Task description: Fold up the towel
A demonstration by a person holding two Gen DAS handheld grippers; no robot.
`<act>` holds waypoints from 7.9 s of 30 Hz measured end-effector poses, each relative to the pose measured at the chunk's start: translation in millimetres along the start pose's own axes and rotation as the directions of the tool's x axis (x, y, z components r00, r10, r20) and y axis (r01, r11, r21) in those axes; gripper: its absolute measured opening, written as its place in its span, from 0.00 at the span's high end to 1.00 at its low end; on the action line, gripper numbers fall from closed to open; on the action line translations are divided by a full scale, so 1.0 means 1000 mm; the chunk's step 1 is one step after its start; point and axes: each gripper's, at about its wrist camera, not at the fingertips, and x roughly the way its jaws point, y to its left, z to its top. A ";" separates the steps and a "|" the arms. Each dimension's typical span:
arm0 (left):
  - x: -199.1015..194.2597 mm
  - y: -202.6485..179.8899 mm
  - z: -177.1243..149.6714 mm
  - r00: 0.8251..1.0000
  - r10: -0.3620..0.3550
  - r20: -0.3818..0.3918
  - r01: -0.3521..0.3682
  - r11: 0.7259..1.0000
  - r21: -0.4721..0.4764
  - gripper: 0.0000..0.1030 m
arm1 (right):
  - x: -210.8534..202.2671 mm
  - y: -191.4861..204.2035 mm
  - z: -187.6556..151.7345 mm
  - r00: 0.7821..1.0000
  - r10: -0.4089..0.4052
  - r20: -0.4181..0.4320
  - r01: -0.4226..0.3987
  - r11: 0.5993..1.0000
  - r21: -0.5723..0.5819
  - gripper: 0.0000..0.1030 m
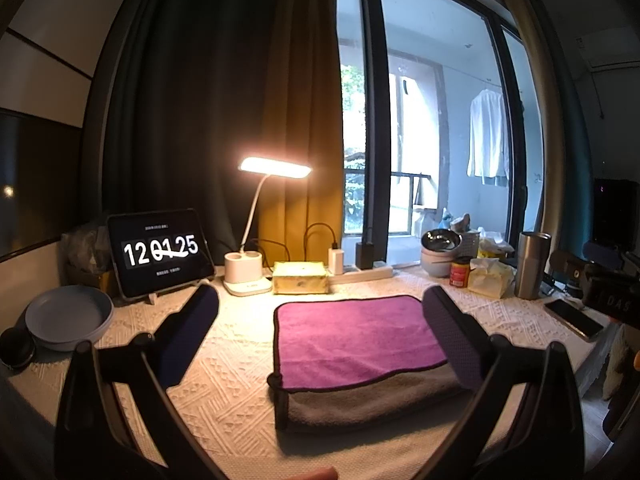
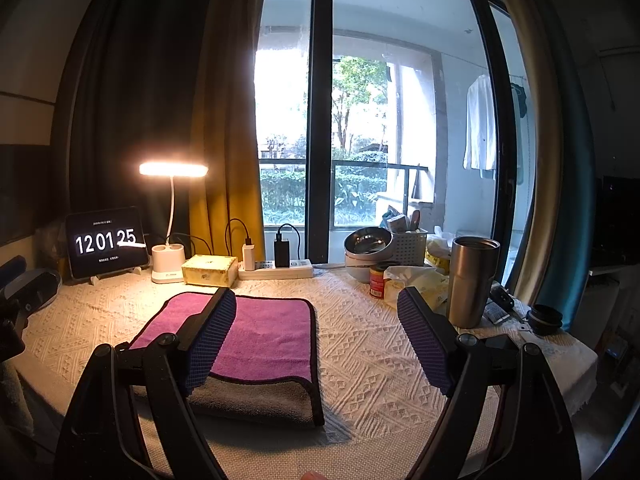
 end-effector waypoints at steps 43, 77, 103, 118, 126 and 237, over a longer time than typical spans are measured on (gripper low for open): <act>0.000 0.001 0.000 1.000 -0.001 0.001 0.001 1.000 -0.001 0.00 | 0.001 0.001 0.000 1.000 0.003 -0.004 -0.003 1.000 0.001 0.17; 0.114 0.023 -0.069 0.872 -0.081 -0.483 0.046 0.995 -0.083 0.02 | 0.113 -0.003 -0.059 0.895 0.213 -0.392 -0.204 0.977 0.066 0.25; 0.128 0.017 -0.096 0.815 -0.048 -0.578 0.054 0.999 -0.007 0.73 | 0.145 0.004 -0.097 0.817 0.227 -0.530 -0.254 0.967 0.023 0.85; 0.114 0.016 -0.076 0.857 -0.081 -0.508 0.086 0.996 -0.014 0.83 | 0.124 0.003 -0.075 0.875 0.224 -0.430 -0.260 0.965 -0.026 0.95; 0.111 0.020 -0.060 0.879 -0.092 -0.469 0.092 0.996 -0.024 0.83 | 0.122 0.005 -0.060 0.895 0.229 -0.383 -0.261 0.965 -0.034 0.95; 0.383 0.076 -0.057 0.739 -0.147 -0.658 0.055 0.986 -0.159 0.80 | 0.379 0.030 -0.032 0.848 0.114 -0.518 -0.220 0.964 -0.148 0.95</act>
